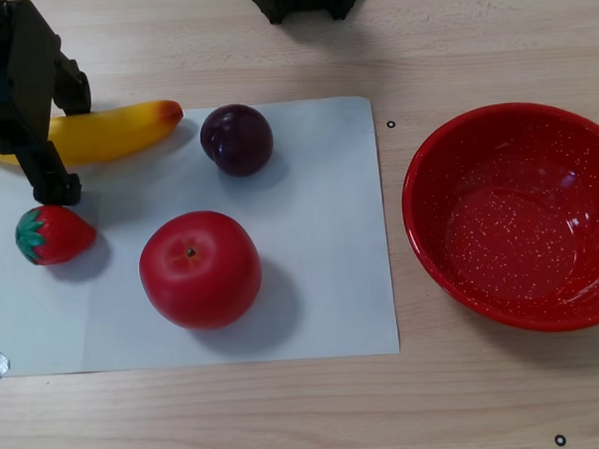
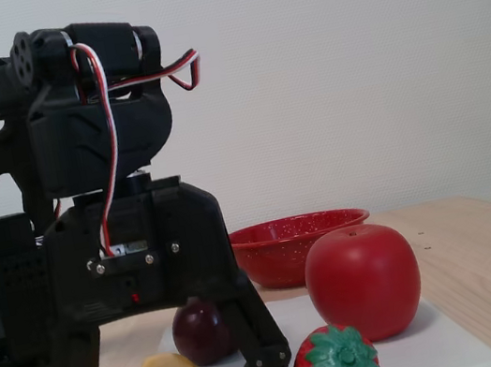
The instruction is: Grasp the banana and put it in the red bowl.
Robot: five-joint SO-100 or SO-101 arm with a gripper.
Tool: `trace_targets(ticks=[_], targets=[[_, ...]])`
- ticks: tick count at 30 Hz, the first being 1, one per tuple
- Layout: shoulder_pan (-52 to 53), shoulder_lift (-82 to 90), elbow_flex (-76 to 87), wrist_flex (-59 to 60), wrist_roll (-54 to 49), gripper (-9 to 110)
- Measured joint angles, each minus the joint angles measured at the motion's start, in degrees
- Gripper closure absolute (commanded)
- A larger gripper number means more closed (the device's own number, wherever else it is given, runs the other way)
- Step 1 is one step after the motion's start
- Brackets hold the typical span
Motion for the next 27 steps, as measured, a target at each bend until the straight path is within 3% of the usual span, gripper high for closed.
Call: trace_targets(ticks=[9, 27], targets=[[-0.53, 0.0, 0.0, -0.44, 0.26, 101], [-1.41, 0.53, -3.96, 22.68, 2.64, 101]])
